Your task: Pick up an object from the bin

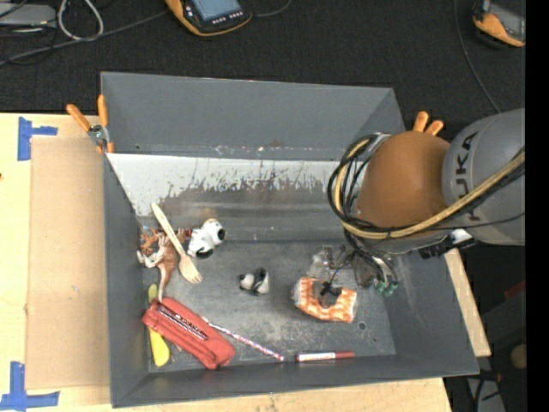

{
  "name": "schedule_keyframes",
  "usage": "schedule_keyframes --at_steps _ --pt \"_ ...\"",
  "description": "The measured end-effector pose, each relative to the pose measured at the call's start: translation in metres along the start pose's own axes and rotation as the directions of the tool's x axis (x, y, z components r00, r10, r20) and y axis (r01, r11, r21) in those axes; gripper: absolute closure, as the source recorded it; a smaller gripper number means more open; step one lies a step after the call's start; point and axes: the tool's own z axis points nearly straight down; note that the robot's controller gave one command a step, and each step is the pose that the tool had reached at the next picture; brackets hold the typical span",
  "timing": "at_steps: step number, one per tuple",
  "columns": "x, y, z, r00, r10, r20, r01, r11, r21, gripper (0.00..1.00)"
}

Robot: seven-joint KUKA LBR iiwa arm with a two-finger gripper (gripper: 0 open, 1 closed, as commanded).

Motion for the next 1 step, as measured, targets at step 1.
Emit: schedule_keyframes --at_steps 1 --pt "0.0044 -0.0084 -0.0911 0.997 0.077 -0.005 -0.077 0.997 0.0 1.0"
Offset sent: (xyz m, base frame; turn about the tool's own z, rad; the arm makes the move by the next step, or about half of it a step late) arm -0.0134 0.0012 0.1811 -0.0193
